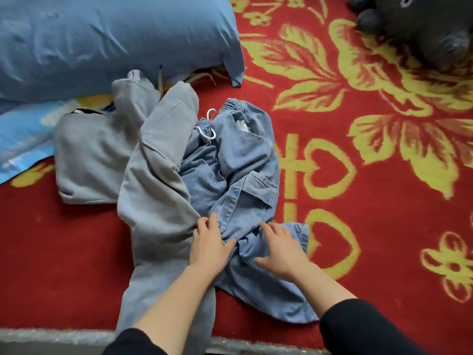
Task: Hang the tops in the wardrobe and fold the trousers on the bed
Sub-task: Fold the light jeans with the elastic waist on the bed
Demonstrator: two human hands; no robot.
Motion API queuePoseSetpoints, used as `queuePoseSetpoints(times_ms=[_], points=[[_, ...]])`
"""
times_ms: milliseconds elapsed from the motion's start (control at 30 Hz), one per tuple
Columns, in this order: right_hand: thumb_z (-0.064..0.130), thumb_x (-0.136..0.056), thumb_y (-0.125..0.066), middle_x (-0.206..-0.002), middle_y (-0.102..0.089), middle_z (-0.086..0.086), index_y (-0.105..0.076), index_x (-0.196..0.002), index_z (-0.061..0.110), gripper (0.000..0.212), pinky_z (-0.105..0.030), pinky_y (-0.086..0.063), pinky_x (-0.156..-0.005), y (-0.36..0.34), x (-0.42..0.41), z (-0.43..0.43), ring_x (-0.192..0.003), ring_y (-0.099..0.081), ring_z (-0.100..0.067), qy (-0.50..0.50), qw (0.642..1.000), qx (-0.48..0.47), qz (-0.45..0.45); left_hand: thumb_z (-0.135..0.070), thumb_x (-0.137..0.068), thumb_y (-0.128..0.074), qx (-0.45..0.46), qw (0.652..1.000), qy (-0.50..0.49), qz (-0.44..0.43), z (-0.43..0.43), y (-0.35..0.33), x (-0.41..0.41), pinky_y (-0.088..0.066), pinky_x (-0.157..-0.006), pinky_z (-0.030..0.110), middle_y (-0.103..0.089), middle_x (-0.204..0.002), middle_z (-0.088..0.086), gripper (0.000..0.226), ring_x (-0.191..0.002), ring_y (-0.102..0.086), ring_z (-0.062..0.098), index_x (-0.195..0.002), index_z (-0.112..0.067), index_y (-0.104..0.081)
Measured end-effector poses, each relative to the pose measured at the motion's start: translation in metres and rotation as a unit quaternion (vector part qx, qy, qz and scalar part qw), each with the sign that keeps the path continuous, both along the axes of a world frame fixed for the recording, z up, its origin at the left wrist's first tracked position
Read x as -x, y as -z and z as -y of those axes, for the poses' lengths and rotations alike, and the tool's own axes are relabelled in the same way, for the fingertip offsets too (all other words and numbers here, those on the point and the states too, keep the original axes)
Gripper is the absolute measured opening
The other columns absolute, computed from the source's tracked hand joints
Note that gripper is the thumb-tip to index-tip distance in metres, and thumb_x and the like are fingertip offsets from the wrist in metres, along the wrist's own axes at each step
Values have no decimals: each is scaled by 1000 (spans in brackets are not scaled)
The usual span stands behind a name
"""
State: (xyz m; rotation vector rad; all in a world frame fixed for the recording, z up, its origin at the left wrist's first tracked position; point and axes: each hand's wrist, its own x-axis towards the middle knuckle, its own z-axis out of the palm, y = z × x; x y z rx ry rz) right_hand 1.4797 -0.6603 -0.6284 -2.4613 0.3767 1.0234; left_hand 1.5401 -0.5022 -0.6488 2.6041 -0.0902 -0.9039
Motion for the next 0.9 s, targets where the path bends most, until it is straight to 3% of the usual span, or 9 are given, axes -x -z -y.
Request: queuePoseSetpoints(times_ms=[67, 133, 200, 300, 400, 533, 667, 733, 900], points=[[42, -85, -61, -160, -8, -1, -14, -152, 23, 83, -46, -26, -112, 16, 6, -6, -147, -9, -24, -13, 999, 24, -24, -36, -82, -69, 30, 999, -33, 9, -1, 7, 1, -38, -95, 37, -44, -124, 10, 68, -116, -45, 32, -136, -18, -33], [38, -87, -55, -151, -28, -5, -39, -137, 24, 54, -44, -30, -105, 28, 11, -8, -142, -22, -25, -20, 999, 38, -6, -26, -81, -70, 59, 997, -57, 5, -3, 8, -2, -43, -82, 35, -58, -103, 5, 55, -100, -57, 27, -126, -20, -38], [28, -87, -51, -109, -54, -2, -54, -98, 22, 13, -37, -40, -86, 30, 15, -5, -115, -49, -26, 23, 999, 8, 35, -14, -83, -65, 62, 997, -52, -2, -4, 5, -4, -43, -66, 31, -60, -79, -2, 48, -79, -59, 19, -122, -22, -37], [23, -83, -51, -70, -49, 3, -39, -66, 20, 21, -34, -37, -63, 12, 17, 16, -79, -53, -26, 157, 985, -33, 59, -8, -77, -63, 92, 991, -68, -74, 4, -2, -5, -38, -64, 29, -57, -62, -8, 44, -64, -54, 10, -115, -22, -47], [19, -80, -53, -78, -61, -7, -53, -75, 14, 7, -34, -39, -63, -9, 22, 60, -83, -58, -32, 273, 954, 37, 120, -22, -63, -63, 191, 963, -11, -192, 28, -3, 11, -50, -69, 37, -67, -65, -6, 30, -59, -57, 6, -92, -17, -66], [21, -71, -49, -67, -56, -7, -55, -72, 10, 13, -32, -32, -64, -43, 26, 130, -78, -56, -34, 412, 890, 68, 181, -17, -74, -59, 253, 933, 119, -228, 86, -25, 58, -51, -81, 32, -73, -101, 4, 33, -89, -66, 16, -106, -22, -66], [4, -77, -53, -78, -63, -8, -70, -95, 10, 26, -28, -35, -69, -56, 18, 157, -77, -54, -26, 395, 907, 54, 134, -5, -84, -52, 225, 910, 253, -239, 127, -50, 93, -38, -71, 29, -64, -102, 19, 10, -95, -56, 35, -93, -10, -55], [2, -79, -57, -83, -68, -10, -71, -98, 10, 25, -29, -41, -71, -52, 7, 149, -78, -58, -24, 395, 909, 17, 135, -11, -87, -53, 202, 901, 293, -248, 121, -45, 92, -41, -75, 31, -64, -105, 19, 20, -97, -57, 34, -107, -10, -60], [19, -85, -61, -138, -53, -12, -49, -136, 9, 53, -34, -37, -100, -8, -24, 113, -127, -48, -29, 286, 954, -14, 88, -19, -88, -54, 133, 973, 98, -160, 71, -23, 25, -42, -75, 24, -70, -92, 4, 28, -93, -63, 22, -112, -24, -68]])
